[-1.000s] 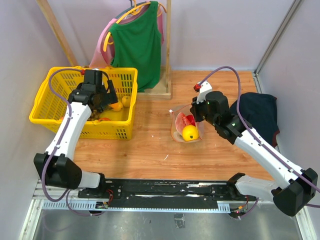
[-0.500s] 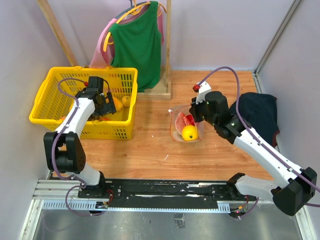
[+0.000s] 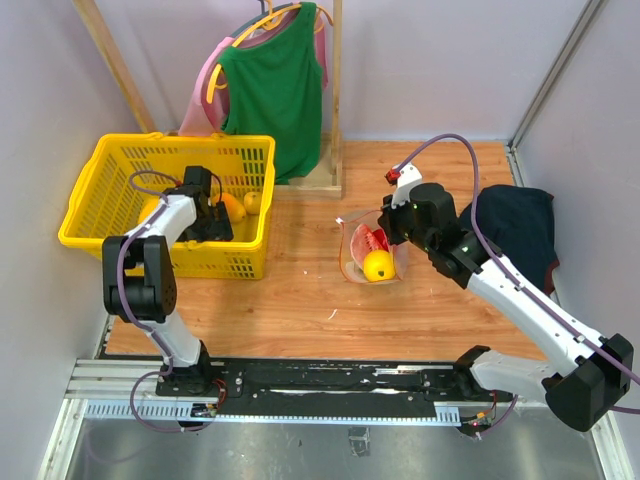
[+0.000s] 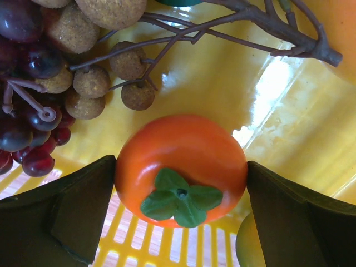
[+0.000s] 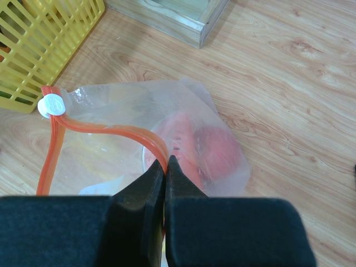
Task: Place the food in the zip-top bag and seal the zipper
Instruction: Pick up the fake fruit from the bin.
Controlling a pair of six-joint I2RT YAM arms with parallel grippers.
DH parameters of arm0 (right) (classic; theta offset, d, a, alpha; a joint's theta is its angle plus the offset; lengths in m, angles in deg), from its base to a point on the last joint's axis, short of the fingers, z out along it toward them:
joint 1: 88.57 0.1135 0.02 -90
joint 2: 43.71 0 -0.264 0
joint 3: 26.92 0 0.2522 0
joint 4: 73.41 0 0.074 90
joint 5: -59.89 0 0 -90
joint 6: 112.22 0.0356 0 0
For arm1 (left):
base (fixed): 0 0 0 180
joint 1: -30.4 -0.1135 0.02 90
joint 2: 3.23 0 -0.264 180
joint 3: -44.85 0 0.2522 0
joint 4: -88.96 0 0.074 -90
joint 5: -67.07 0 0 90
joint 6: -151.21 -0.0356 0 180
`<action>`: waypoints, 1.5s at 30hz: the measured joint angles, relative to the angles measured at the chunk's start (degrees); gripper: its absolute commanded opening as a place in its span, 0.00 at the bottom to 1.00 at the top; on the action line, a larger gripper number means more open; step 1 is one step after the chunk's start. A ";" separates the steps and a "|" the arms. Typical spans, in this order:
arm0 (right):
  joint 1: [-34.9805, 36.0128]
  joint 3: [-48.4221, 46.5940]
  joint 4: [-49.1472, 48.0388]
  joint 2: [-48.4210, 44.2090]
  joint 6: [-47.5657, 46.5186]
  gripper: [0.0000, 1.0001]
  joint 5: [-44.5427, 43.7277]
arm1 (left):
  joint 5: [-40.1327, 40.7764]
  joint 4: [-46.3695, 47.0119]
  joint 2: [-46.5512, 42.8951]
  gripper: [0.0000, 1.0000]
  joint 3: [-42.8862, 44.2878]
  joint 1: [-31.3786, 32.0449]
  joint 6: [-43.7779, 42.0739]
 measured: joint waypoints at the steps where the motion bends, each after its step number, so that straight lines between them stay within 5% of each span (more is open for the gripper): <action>1: 0.00 0.00 0.00 0.00 0.00 0.01 0.02 | -0.04 0.24 0.37 0.99 -0.02 -0.04 -0.04; 12: 0.00 0.00 -0.02 0.00 0.02 0.01 0.26 | -0.96 0.66 1.53 0.99 -0.07 -0.13 -0.39; 22: 0.00 0.00 -0.02 0.00 0.02 0.01 0.42 | -1.99 0.90 1.97 0.69 -0.07 -0.22 -1.07; 30: 0.00 0.00 -0.04 0.00 0.02 0.01 0.42 | -3.21 0.90 0.76 0.67 -0.15 -0.13 -0.57; 45: 0.00 0.00 -0.04 0.00 0.07 0.01 0.63 | -2.38 1.18 -19.23 0.66 3.41 2.67 1.36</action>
